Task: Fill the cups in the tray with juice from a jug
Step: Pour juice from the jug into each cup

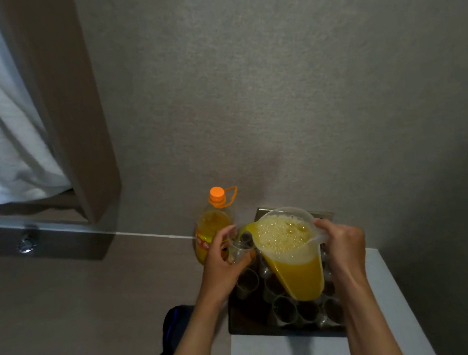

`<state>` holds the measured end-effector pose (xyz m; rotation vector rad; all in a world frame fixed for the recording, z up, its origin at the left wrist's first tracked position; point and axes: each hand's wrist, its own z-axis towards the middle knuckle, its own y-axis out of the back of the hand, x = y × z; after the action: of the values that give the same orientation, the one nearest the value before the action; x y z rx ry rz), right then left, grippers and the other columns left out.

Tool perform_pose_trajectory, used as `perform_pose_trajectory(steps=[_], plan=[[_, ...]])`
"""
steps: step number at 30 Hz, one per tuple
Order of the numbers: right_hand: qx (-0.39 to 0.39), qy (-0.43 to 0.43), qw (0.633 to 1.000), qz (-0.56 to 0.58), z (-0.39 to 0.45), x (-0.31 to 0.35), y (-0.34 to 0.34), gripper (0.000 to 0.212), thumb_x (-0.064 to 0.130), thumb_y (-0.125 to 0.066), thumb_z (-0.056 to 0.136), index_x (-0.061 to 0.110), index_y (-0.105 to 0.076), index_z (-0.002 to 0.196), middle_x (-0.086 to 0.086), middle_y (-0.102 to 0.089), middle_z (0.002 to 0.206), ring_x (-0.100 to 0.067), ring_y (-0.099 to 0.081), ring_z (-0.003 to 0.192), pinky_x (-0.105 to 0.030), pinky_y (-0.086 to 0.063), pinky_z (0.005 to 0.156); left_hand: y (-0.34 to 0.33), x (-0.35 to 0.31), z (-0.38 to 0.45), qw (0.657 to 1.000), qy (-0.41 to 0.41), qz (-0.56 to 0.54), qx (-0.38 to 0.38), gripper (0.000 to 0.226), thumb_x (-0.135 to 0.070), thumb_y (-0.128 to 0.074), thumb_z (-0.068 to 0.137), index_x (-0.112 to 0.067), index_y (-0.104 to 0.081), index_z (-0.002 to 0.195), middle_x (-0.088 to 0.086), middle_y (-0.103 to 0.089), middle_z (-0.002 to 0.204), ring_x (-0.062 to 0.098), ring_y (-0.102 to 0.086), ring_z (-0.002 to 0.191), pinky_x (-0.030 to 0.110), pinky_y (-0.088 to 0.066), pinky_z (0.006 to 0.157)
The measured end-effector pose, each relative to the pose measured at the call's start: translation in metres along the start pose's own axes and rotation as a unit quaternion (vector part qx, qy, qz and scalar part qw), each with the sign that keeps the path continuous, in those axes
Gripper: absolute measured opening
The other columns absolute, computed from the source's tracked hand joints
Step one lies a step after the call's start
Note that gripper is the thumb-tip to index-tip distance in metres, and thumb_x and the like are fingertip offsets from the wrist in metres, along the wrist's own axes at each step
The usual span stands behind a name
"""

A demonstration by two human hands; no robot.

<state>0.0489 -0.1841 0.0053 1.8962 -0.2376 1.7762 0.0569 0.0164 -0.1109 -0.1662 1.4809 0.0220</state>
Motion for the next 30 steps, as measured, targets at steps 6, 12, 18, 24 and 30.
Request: perform_pose_trajectory(steps=[6,12,18,24,30], plan=[[-0.001,0.0,1.0,0.001,0.003,0.004,-0.002,0.038,0.025,-0.074,0.089,-0.003,-0.067,0.062,-0.02,-0.059,0.057,-0.028,-0.053,0.059,-0.048,-0.048,0.066,0.0,0.002,-0.001,1.0,0.01,-0.006,-0.009,0.062,-0.021,-0.089,0.076,-0.033,-0.059,0.13,-0.034,-0.061,0.118,-0.001,-0.061,0.117,0.017,-0.052,0.09],[0.0,-0.004,1.0,0.013,0.002,0.007,-0.004,0.038,0.022,-0.073,0.089,0.0,-0.066,0.06,-0.009,-0.053,0.053,-0.024,-0.048,0.057,-0.041,-0.042,0.063,0.004,0.013,0.0,1.0,0.015,-0.001,-0.019,0.061,-0.017,-0.089,0.077,-0.033,-0.06,0.128,-0.027,-0.064,0.119,-0.001,-0.062,0.115,0.015,-0.052,0.086],[0.004,0.002,1.0,0.019,0.004,0.007,-0.004,0.042,0.026,-0.074,0.087,-0.012,-0.065,0.071,-0.01,-0.054,0.056,-0.024,-0.048,0.057,-0.043,-0.042,0.064,0.005,0.022,0.0,0.999,0.027,0.008,-0.022,0.061,-0.023,-0.091,0.075,-0.042,-0.059,0.123,-0.031,-0.062,0.118,-0.001,-0.061,0.115,0.019,-0.054,0.087],[0.003,0.006,1.0,0.008,0.006,0.008,-0.003,0.038,0.024,-0.073,0.088,-0.001,-0.066,0.061,-0.007,-0.051,0.053,-0.021,-0.044,0.054,-0.042,-0.039,0.063,0.005,0.027,-0.003,0.998,0.048,0.019,-0.031,0.059,-0.025,-0.091,0.074,-0.045,-0.058,0.12,-0.03,-0.065,0.115,-0.006,-0.062,0.11,0.021,-0.053,0.086],[0.0,0.009,1.0,0.0,0.005,0.006,-0.002,0.038,0.025,-0.074,0.088,0.01,-0.063,0.054,-0.004,-0.05,0.05,-0.021,-0.043,0.053,-0.042,-0.039,0.063,0.004,0.033,-0.004,0.998,0.052,0.029,-0.036,0.062,-0.021,-0.091,0.074,-0.044,-0.057,0.12,-0.032,-0.063,0.116,-0.004,-0.061,0.111,0.02,-0.051,0.085]])
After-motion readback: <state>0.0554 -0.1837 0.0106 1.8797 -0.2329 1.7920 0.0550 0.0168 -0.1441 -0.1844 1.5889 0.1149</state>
